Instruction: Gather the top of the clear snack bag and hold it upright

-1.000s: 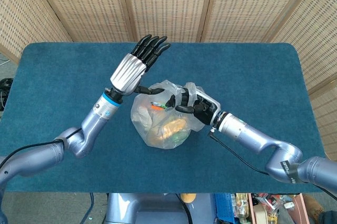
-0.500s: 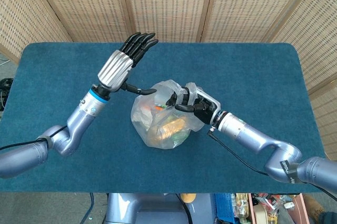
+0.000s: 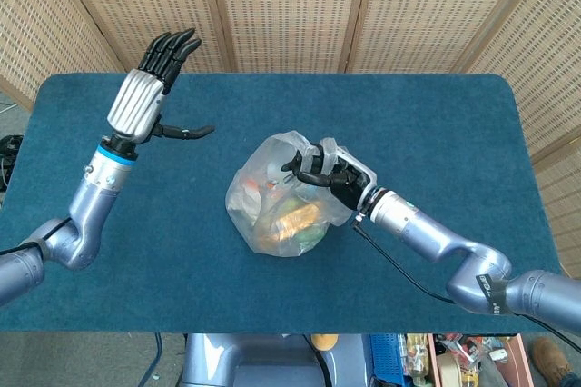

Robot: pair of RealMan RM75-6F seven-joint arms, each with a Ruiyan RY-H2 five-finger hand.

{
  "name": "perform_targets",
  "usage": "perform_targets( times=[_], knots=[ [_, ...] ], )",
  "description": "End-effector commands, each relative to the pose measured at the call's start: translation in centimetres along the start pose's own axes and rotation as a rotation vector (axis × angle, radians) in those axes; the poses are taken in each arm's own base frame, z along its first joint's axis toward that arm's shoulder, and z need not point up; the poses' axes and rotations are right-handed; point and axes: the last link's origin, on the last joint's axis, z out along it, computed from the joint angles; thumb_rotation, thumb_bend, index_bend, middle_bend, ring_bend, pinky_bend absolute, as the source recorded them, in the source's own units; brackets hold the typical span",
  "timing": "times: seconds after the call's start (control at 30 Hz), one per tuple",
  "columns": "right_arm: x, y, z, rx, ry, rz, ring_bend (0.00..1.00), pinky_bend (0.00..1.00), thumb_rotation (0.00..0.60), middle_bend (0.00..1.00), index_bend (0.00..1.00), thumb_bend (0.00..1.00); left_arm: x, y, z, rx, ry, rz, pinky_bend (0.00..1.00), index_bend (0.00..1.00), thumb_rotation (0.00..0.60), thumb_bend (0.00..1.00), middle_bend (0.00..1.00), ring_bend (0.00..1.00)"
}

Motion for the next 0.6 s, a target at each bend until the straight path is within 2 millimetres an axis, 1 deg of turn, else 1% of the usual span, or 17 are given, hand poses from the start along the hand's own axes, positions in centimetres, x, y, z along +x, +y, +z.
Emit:
perform_targets(
  times=[0.03, 0.2, 0.33, 0.4, 0.47, 0.6],
  knots=[
    [-0.6, 0.2, 0.4, 0.001, 0.004, 0.003, 0.31, 0.33, 0.6, 0.56, 0.49, 0.12, 0.7, -1.1, -0.6, 0.02, 0.008, 0.009, 0.0, 0.0, 0.45, 0.0, 0.0, 0.0],
    [-1.0, 0.1, 0.6, 0.017, 0.018, 0.035, 0.31, 0.33, 0.6, 0.56, 0.48, 0.11, 1.5, -2.5, -1.5, 0.046, 0.017, 0.013, 0.0, 0.0, 0.483, 0.0, 0.0, 0.0],
    [-1.4, -0.3, 0.5, 0.024, 0.026, 0.052, 0.3, 0.38, 0.6, 0.54, 0.47, 0.08, 2.0, -3.4, -2.4, 0.064, 0.022, 0.02, 0.0, 0.0, 0.512, 0.0, 0.0, 0.0],
    [-1.6, -0.7, 0.5, 0.02, 0.034, 0.056, 0.3, 0.39, 0.6, 0.54, 0.47, 0.08, 2.3, -3.9, -2.9, 0.073, 0.026, 0.026, 0.0, 0.0, 0.528, 0.0, 0.0, 0.0],
    [-1.6, -1.0, 0.6, 0.017, 0.047, 0.05, 0.3, 0.38, 0.6, 0.53, 0.46, 0.08, 2.4, -4.3, -3.4, 0.082, 0.028, 0.029, 0.0, 0.0, 0.547, 0.0, 0.0, 0.0],
    [-1.6, -1.4, 0.8, 0.033, 0.069, 0.061, 0.28, 0.33, 0.6, 0.53, 0.46, 0.08, 2.4, -5.2, -4.4, 0.104, 0.022, 0.035, 0.0, 0.0, 0.562, 0.0, 0.0, 0.0]
  ],
)
